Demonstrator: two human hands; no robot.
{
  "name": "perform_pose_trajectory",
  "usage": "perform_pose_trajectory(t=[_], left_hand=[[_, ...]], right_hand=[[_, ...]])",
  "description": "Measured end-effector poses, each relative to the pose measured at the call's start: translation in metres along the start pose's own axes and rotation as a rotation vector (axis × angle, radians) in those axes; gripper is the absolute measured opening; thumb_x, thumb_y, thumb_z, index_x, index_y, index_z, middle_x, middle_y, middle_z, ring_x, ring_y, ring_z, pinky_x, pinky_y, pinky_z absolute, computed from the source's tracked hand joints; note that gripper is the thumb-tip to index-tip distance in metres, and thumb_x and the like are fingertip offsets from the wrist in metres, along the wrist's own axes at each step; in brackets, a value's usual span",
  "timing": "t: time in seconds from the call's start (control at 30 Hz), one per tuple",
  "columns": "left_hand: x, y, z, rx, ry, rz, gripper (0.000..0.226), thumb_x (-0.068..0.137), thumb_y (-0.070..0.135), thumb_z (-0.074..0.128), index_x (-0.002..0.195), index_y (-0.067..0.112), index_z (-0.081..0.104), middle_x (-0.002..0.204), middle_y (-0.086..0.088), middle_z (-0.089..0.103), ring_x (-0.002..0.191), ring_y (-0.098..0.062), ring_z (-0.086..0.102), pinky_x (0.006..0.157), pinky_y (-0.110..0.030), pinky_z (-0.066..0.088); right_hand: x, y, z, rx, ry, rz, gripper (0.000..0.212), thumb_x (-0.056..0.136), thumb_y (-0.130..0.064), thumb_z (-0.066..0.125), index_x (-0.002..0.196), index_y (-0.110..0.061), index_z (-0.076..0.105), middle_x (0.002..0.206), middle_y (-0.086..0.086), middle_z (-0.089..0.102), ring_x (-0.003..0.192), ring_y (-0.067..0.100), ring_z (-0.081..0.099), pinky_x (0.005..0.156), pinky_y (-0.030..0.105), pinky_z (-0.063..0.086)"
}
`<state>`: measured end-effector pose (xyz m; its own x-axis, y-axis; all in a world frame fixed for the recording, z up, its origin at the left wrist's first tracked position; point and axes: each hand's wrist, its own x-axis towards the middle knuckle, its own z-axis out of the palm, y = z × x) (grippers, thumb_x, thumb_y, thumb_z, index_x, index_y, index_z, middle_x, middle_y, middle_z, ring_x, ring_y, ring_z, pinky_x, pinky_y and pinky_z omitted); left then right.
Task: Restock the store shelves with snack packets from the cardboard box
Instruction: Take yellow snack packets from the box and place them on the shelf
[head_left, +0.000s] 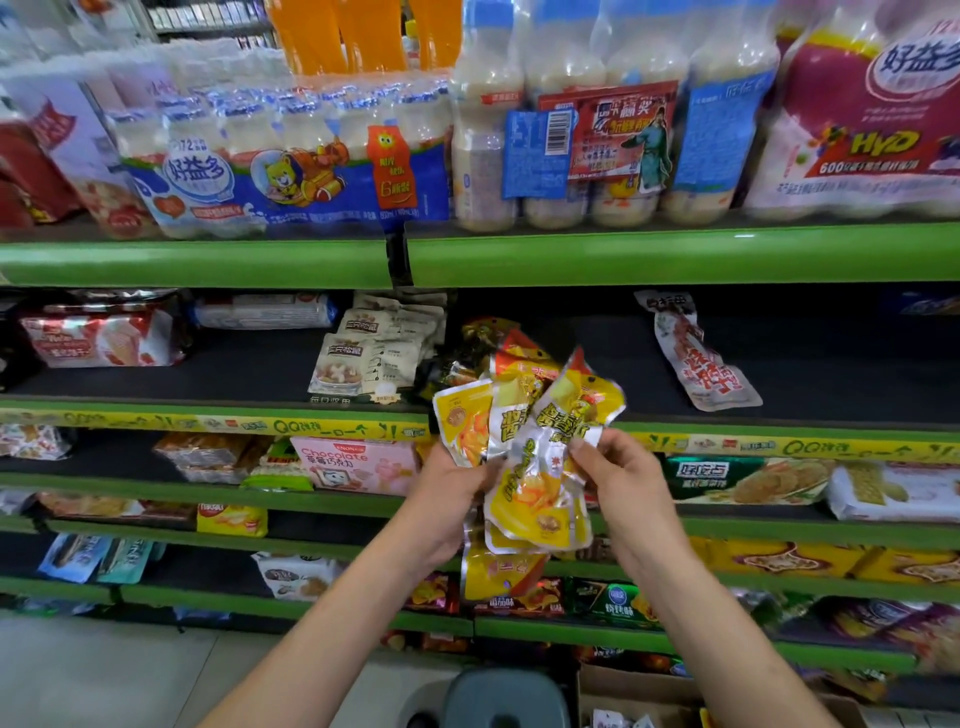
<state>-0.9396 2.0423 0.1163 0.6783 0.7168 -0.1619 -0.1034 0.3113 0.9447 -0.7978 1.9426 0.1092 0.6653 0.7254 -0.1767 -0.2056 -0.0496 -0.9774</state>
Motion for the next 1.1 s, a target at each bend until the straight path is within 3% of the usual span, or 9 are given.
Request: perform_pose_trajectory(t=[0.13,0.23,0.33,0.5,0.67,0.73,0.83,0.93,1.1], left_hand=[[0.006,0.006,-0.012,-0.010,0.019,-0.046,0.026,0.072,0.018,0.079,0.099,0.021,0.080,0.105,-0.011,0.078,0.095,-0.028,0.075,0.074,-0.041,0.062],[0.012,0.014,-0.020,-0.043,0.142,-0.119,0.054,0.068,0.011,0.079,0.119,-0.001,0.065,0.111,-0.024,0.071,0.097,-0.037,0.071,0.078,-0.047,0.060],[0.016,0.027,-0.036,-0.049,0.218,-0.110,0.074,0.059,0.004,0.085,0.126,-0.007,0.056,0.102,-0.016,0.072,0.096,-0.031,0.070,0.080,-0.045,0.058],[0.014,0.051,-0.074,-0.048,0.272,-0.032,0.028,0.084,-0.005,0.068,0.110,0.004,0.068,0.090,-0.008,0.076,0.086,-0.026,0.075,0.071,-0.046,0.062],[0.010,0.062,-0.098,-0.063,0.349,-0.009,0.040,0.086,-0.001,0.068,0.126,-0.004,0.061,0.112,-0.020,0.072,0.107,-0.037,0.069,0.091,-0.059,0.055],[0.009,0.063,-0.102,-0.062,0.350,-0.021,0.038,0.087,0.001,0.068,0.124,-0.004,0.063,0.112,-0.019,0.071,0.113,-0.040,0.066,0.092,-0.062,0.053],[0.008,0.066,-0.106,-0.046,0.334,-0.020,0.034,0.085,0.001,0.068,0.120,-0.002,0.066,0.106,-0.014,0.074,0.108,-0.037,0.069,0.091,-0.059,0.055],[0.009,0.068,-0.107,-0.024,0.320,-0.009,0.031,0.086,-0.001,0.067,0.116,-0.001,0.068,0.106,-0.014,0.074,0.100,-0.033,0.072,0.093,-0.058,0.054],[0.017,0.069,-0.102,-0.079,0.335,-0.046,0.046,0.085,-0.002,0.069,0.129,-0.003,0.057,0.121,-0.022,0.069,0.114,-0.039,0.066,0.092,-0.060,0.054]], right_hand=[[0.005,-0.009,0.009,-0.009,-0.052,0.045,0.026,0.097,-0.018,0.063,0.094,0.005,0.053,0.085,0.018,0.068,0.075,0.031,0.067,0.078,0.051,0.055],[0.012,-0.019,0.015,-0.010,-0.077,0.023,0.018,0.096,-0.012,0.064,0.093,0.004,0.055,0.078,0.010,0.070,0.071,0.026,0.070,0.072,0.044,0.056],[0.033,-0.034,0.015,-0.006,-0.014,-0.014,0.010,0.093,-0.004,0.066,0.096,-0.002,0.057,0.082,0.009,0.063,0.071,0.017,0.066,0.070,0.037,0.054],[0.100,-0.058,0.010,0.088,0.126,0.036,0.023,0.089,0.000,0.066,0.083,-0.017,0.051,0.077,0.007,0.062,0.059,0.017,0.060,0.051,0.027,0.047],[0.152,-0.057,0.031,0.081,0.175,0.122,0.016,0.090,0.003,0.061,0.101,-0.007,0.063,0.099,0.015,0.070,0.070,0.024,0.068,0.068,0.038,0.057],[0.159,-0.049,0.038,0.044,0.154,0.161,0.015,0.093,0.003,0.057,0.105,-0.005,0.063,0.095,0.013,0.069,0.068,0.023,0.068,0.060,0.033,0.057],[0.162,-0.042,0.039,-0.069,0.115,0.176,0.020,0.096,-0.001,0.055,0.079,-0.010,0.062,0.074,0.006,0.067,0.046,0.009,0.066,0.041,0.023,0.052],[0.165,-0.046,0.029,-0.351,0.183,0.033,0.024,0.093,-0.015,0.062,0.069,-0.012,0.064,0.073,0.002,0.068,0.057,0.015,0.064,0.057,0.020,0.045],[0.182,-0.058,0.014,-0.496,0.200,-0.011,0.030,0.098,-0.015,0.050,0.108,0.006,0.068,0.104,0.020,0.068,0.092,0.028,0.064,0.076,0.032,0.044]])
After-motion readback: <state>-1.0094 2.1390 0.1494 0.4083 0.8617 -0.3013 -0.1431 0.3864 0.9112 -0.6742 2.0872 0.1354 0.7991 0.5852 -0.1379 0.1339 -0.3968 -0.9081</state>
